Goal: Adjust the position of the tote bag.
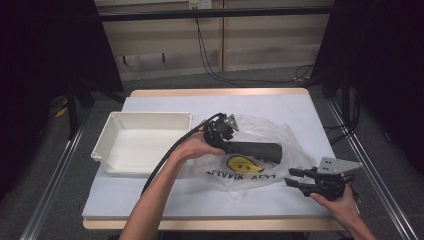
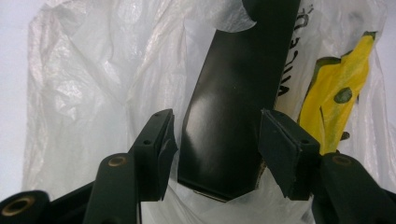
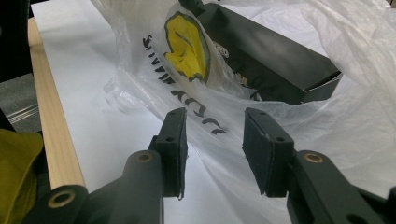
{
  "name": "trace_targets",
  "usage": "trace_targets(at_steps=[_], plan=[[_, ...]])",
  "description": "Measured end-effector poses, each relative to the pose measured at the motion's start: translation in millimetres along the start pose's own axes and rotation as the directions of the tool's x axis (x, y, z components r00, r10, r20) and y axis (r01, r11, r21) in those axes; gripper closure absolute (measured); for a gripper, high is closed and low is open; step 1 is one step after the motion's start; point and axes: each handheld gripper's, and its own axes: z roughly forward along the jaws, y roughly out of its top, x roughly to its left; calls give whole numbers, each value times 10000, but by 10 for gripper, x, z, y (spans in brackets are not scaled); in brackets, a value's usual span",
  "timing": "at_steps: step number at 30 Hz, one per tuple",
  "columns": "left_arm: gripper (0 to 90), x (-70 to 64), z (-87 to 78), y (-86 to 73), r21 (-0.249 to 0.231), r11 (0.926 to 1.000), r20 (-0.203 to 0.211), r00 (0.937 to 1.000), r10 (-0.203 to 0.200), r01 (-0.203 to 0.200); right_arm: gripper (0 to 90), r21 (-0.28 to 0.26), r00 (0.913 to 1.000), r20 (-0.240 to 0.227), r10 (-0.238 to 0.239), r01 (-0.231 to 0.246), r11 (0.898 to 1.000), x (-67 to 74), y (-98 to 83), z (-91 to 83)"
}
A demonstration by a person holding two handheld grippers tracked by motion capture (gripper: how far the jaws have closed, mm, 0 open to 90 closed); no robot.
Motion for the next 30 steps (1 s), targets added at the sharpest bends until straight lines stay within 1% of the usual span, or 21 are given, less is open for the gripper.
trace_targets(at_steps=[1,2,4,6,8,9,10,11,12,13,14,15,17,19,20,21,23,25,26,27,30], plan=[[428,-9,4,-5,-42,10000,78,10000,-11,12,597,-10,10000,-8,-7,7,10000,1,0,0],[421,-5,-1,-4,-6,10000,39,10000,30,-30,594,-12,10000,-6,-5,5,10000,1,-1,1],[417,5,-4,-2,72,10000,5,10000,-47,47,590,-37,10000,-59,10,-10,10000,6,-5,2],[390,-17,2,12,294,9993,73,9997,242,-244,585,-8,9999,-102,-6,6,10000,6,-6,1],[375,-31,17,10,339,9991,145,9996,243,-248,583,-24,9999,-104,-13,13,10000,6,-7,3],[364,-29,26,4,478,9983,116,9994,317,-322,581,-44,9999,-105,-23,23,10000,7,-8,8],[356,-24,30,0,499,9979,97,9991,415,-419,581,-15,9999,-131,-23,23,10000,5,-7,5],[347,-23,36,-1,391,9988,97,9995,287,-290,580,-37,9999,-112,-13,13,10000,6,-6,6],[347,-15,32,1,372,9989,180,9994,281,-288,580,-39,9999,-130,-22,22,10000,4,-6,6],[346,-11,34,1,295,9991,157,9994,309,-314,579,-41,9999,-130,-27,26,10000,4,-6,6],[344,-9,45,-2,231,9995,84,9997,217,-219,579,-38,9999,-131,-22,22,10000,4,-6,6],[332,11,46,-6,326,9989,178,9993,326,-332,578,-31,9999,-141,-24,23,10000,4,-5,7],[316,28,69,-21,314,9993,241,9995,197,-205,576,-29,9999,-134,1,-1,10000,2,-3,8],[297,24,95,-32,418,9987,308,9991,290,-302,573,-29,9999,-138,6,-6,10000,-1,0,6],[297,22,104,-36,587,9973,299,9987,418,-435,571,-40,9999,-100,1,-2,10000,-1,-1,4],[295,24,112,-41,661,9964,393,9980,498,-523,570,-45,9999,-100,4,-5,10000,0,-2,2],[290,19,139,-47,796,9958,378,9984,419,-448,568,-20,9999,-124,19,-19,10000,7,-5,1],[290,-10,154,-35,978,9931,309,9976,618,-646,567,19,9998,-174,-32,32,10000,5,-9,0],[290,-20,161,-32,1010,9926,262,9976,649,-672,566,9,9999,-131,-45,45,10000,8,-10,4],[291,-20,167,-31,1064,9920,312,9974,654,-684,565,-2,9999,-139,-25,25,10000,7,-9,6],[344,-9,182,-32,1231,9890,379,9963,773,-815,563,12,9999,-161,-2,2,10000,4,-6,8]])
